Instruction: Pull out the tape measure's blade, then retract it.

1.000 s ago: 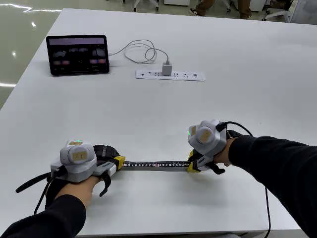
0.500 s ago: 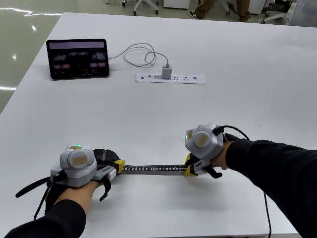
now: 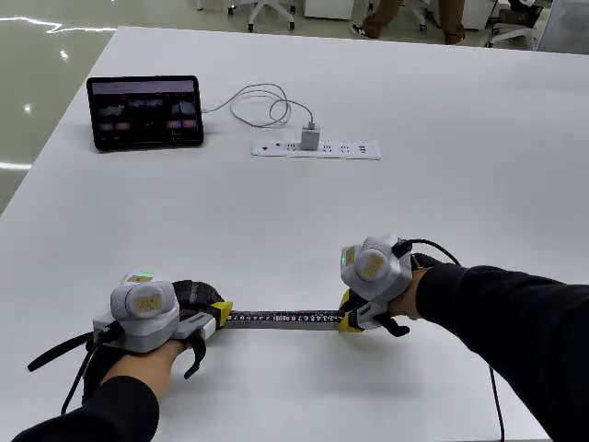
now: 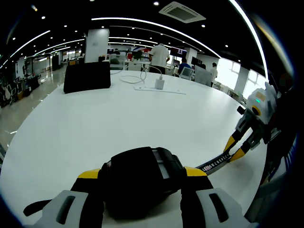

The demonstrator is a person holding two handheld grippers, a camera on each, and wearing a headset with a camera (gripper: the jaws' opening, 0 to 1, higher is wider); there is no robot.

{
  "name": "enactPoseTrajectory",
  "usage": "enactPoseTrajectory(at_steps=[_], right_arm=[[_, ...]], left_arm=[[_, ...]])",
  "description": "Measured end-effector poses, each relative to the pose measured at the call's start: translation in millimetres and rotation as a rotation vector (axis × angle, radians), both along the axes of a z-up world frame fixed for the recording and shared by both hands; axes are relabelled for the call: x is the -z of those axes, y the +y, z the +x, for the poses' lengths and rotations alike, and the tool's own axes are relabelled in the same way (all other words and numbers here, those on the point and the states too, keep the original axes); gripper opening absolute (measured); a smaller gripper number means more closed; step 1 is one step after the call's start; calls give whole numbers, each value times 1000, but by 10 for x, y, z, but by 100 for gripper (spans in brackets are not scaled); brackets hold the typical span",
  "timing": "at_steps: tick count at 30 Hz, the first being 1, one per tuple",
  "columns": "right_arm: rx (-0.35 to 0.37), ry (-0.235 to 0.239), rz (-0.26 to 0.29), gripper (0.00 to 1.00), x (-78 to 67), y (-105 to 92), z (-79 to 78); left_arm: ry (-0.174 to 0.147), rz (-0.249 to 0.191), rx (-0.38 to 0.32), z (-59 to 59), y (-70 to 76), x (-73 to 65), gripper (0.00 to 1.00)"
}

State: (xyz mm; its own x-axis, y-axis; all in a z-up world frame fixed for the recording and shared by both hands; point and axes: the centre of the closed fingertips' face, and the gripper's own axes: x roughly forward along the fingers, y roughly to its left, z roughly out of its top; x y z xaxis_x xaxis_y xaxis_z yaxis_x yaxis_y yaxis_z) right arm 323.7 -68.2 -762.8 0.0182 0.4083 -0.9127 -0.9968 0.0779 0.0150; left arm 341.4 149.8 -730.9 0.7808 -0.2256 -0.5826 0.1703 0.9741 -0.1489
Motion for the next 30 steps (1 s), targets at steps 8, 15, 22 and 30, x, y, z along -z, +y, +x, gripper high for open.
enactPoseTrajectory(at_steps=[8, 15, 22, 30], right_arm=[[8, -1, 6, 11, 1, 45, -1], [13, -2, 16, 11, 0, 97, -6], [14, -4, 26, 11, 0, 143, -5], [20, -1, 36, 11, 3, 200, -7]], left_arm=[[-1, -2, 0, 0, 2, 1, 62], [-1, -3, -1, -2, 3, 2, 62], [-1, -3, -1, -1, 2, 5, 62], [-1, -3, -1, -4, 0, 1, 62]])
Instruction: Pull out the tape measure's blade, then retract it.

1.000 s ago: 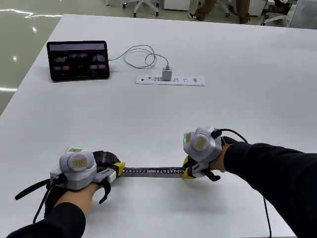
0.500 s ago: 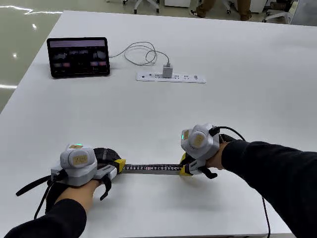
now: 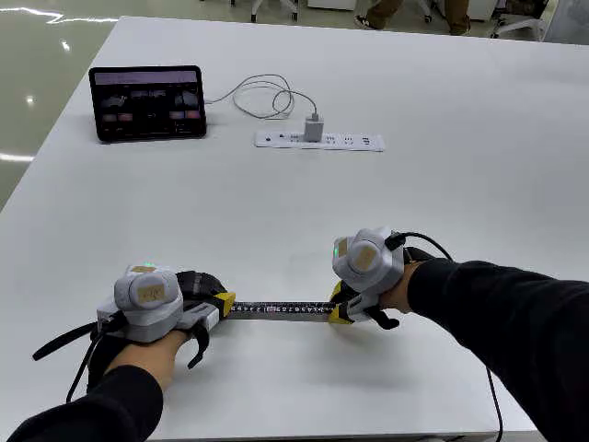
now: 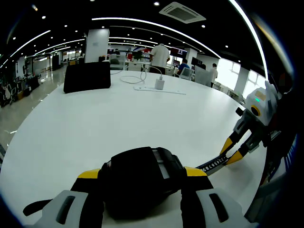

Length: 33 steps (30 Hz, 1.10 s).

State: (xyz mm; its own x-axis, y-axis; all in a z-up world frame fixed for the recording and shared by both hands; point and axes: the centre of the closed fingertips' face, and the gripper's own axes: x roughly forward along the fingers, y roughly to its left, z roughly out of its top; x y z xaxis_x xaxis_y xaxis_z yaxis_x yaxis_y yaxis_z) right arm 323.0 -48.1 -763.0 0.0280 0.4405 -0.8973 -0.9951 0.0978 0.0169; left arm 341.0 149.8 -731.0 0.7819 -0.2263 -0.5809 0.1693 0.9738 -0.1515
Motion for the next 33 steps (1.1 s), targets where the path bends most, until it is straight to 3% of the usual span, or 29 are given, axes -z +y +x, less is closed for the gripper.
enactPoseTrajectory(at_steps=[33], right_arm=[[-8, -2, 20, 11, -10, 175, -13]], left_arm=[[0, -1, 0, -8, -3, -6, 62]])
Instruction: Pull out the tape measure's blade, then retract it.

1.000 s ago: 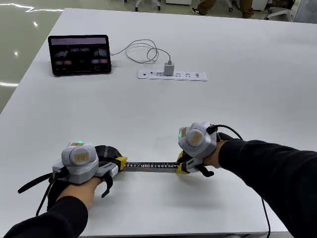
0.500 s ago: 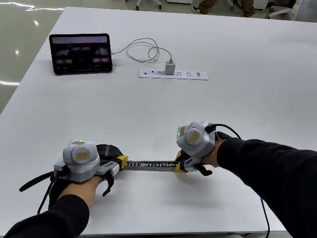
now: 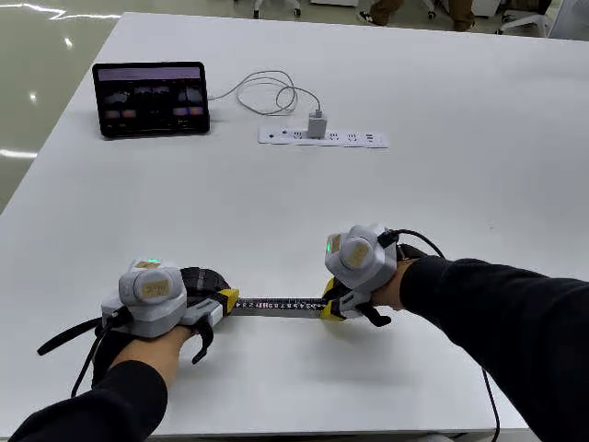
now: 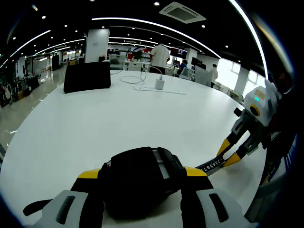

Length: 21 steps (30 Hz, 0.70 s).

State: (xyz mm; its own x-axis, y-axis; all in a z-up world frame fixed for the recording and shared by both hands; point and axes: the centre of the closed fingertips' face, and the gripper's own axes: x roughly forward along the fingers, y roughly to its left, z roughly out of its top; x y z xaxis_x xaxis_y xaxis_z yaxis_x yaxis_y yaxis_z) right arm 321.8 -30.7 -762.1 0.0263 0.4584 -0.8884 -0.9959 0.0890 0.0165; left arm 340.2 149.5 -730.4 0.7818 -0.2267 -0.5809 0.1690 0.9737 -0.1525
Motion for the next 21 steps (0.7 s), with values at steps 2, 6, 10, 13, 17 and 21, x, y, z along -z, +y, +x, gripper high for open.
enactPoseTrajectory(at_steps=[2, 6, 10, 13, 17, 21], right_arm=[[0, 0, 0, 11, 2, 6, 2], [0, -2, 2, 11, 5, 25, -3], [2, -2, 4, 11, 9, 41, 1], [3, -3, 7, 11, 10, 53, 4], [3, -3, 9, 11, 10, 70, 5], [4, -4, 13, 11, 9, 87, 1]], left_arm=[[0, 0, 0, -1, 0, 0, 62], [0, 0, 0, -1, 3, 3, 62], [0, 0, 0, 0, 3, 4, 62], [0, 0, 0, 0, 3, 4, 62], [0, 0, 0, 0, 5, 3, 62], [0, 0, 0, 0, 5, 3, 62]])
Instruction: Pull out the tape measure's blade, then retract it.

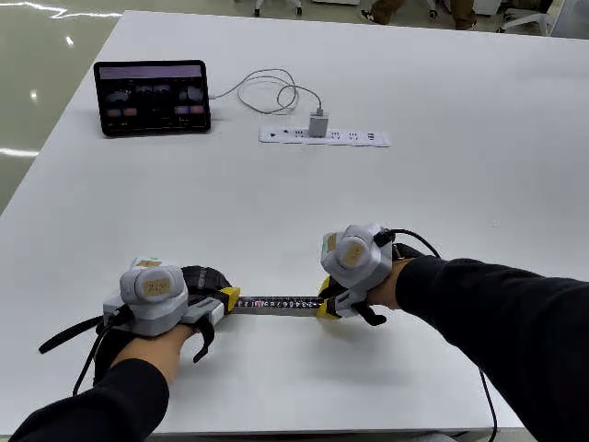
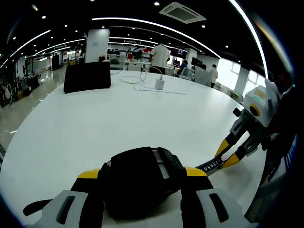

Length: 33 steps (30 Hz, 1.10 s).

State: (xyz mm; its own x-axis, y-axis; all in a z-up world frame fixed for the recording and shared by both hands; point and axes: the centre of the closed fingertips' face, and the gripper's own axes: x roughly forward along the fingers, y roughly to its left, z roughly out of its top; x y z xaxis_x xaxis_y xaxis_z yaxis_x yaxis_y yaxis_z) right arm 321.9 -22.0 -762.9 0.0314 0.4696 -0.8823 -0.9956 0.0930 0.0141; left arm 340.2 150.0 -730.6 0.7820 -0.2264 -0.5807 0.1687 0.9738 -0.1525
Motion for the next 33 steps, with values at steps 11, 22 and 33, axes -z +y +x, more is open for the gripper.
enactPoseTrajectory(at_steps=[11, 22, 33], right_arm=[[-3, -1, 5, 11, -6, 51, -13], [-11, 2, 7, 11, -4, 101, -13], [-14, 2, 9, 11, -7, 151, -12]], left_arm=[[0, 0, 0, 2, -2, 2, 62], [0, -1, 0, 1, -7, 0, 62], [0, -2, 1, 1, -8, -3, 62]])
